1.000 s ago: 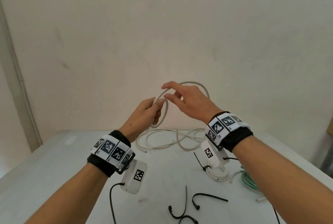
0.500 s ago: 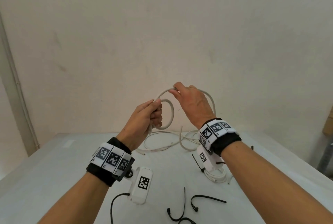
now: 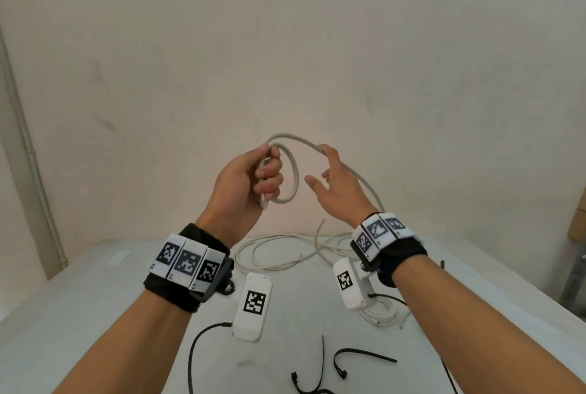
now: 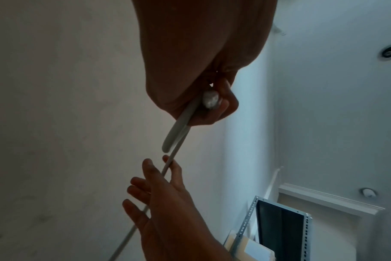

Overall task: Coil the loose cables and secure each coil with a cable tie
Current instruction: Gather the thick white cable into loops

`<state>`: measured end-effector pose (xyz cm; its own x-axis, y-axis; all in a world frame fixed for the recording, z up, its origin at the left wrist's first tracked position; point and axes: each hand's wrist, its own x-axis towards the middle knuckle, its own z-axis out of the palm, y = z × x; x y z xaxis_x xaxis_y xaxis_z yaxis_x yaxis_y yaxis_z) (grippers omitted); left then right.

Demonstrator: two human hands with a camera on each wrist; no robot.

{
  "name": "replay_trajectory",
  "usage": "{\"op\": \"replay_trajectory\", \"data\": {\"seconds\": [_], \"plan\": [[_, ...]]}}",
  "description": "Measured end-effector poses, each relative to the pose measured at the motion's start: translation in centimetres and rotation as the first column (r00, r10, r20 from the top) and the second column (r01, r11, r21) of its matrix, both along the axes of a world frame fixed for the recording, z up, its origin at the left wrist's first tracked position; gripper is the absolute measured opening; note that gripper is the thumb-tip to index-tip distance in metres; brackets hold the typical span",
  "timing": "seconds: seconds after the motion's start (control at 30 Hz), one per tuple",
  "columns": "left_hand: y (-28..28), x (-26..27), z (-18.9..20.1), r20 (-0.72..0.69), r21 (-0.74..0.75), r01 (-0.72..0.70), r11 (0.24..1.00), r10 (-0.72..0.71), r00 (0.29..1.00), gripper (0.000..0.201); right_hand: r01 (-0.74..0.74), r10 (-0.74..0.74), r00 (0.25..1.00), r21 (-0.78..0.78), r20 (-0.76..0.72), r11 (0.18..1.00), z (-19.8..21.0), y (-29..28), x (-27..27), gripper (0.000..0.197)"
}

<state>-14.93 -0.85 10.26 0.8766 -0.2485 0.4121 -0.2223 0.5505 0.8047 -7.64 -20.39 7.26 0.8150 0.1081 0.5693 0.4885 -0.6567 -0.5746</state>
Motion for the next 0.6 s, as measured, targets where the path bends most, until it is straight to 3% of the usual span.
{"op": "replay_trajectory", "data": {"seconds": [0.2, 0.33, 0.47, 0.6], "plan": [[0.0, -1.1, 3.6, 0.267, 0.083, -0.059, 0.995, 0.035, 0.963, 0.023, -0.003, 0.009, 0.996, 0.068, -0.084, 0.998, 3.1, 0.7, 1.0, 0.059], [-0.7, -1.1, 6.4, 0.376, 0.159, -0.120, 0.980, 0.052, 0.925, 0.021, -0.114, 0.150, 0.980, 0.246, -0.133, 0.963, 4.6, 2.1, 0.3, 0.053], [-1.9, -0.3, 7.9, 0.436, 0.215, -0.188, 0.958, 0.078, 0.896, 0.018, -0.195, 0.276, 0.933, 0.319, -0.233, 0.928, 5.3, 3.6, -0.5, 0.065], [-2.6, 0.4, 7.4, 0.514, 0.348, -0.319, 0.882, 0.105, 0.851, 0.020, -0.270, 0.436, 0.860, 0.489, -0.265, 0.829, 4.4, 4.6, -1.2, 0.038]]}}
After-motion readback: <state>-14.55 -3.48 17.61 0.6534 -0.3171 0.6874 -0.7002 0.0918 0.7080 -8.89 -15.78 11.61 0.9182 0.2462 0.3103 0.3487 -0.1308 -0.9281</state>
